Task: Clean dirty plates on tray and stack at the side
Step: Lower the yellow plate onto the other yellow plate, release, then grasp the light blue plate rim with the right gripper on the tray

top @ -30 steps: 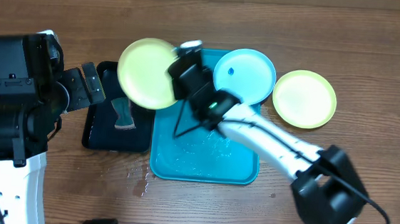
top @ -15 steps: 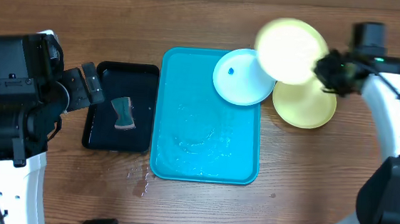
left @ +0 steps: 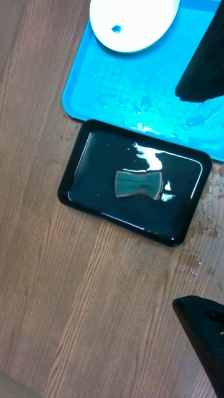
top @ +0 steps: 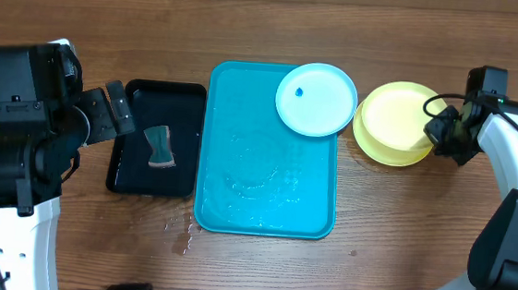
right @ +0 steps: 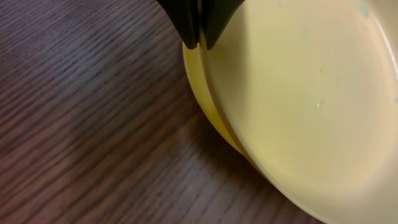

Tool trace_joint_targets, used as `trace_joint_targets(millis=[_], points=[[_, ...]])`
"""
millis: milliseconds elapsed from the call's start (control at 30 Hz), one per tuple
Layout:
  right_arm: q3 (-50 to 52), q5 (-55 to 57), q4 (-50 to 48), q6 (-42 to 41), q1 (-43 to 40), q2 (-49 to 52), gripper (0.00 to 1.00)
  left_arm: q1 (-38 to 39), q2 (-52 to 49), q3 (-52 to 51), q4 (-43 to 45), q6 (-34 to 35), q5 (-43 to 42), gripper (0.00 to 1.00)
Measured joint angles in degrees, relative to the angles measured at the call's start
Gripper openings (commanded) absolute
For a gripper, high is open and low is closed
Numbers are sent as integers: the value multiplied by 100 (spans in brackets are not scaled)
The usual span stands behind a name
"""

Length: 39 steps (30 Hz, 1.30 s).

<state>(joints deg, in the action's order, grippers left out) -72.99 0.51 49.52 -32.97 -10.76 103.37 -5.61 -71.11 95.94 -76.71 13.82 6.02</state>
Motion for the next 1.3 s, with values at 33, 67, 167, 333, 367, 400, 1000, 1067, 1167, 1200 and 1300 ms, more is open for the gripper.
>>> trace_joint_targets(millis=[33,67,167,333,367,400,1000,1067,1167,1200,1300], points=[[48,17,9,0,0,0,27,0,0,0,0,0,0,100],[68,17,9,20,0,0,36,0,0,0,0,0,0,100],[85,-33,-15,94,7,0,45,0,0,0,0,0,0,100],[-149,-518,273,525,94,20,49,0,0,0,2,0,0,100],[-284,-629,326,599,127,24,50,0,0,0,2,0,0,100],[-417,-719,328,645,166,26,51,0,0,0,0,0,0,100],[-1016,-400,-1132,1032,2100,901,50,0,0,0,0,0,0,100],[-1016,-262,-1139,1051,2131,1043,41,0,0,0,0,0,0,100],[-1016,-131,-1139,1084,2124,1169,27,0,0,0,0,0,0,100],[-1016,-103,-1147,1067,2124,1198,25,0,0,0,0,0,-2,100],[-1016,-120,-1180,1054,2124,1215,26,0,0,0,0,0,0,100]])
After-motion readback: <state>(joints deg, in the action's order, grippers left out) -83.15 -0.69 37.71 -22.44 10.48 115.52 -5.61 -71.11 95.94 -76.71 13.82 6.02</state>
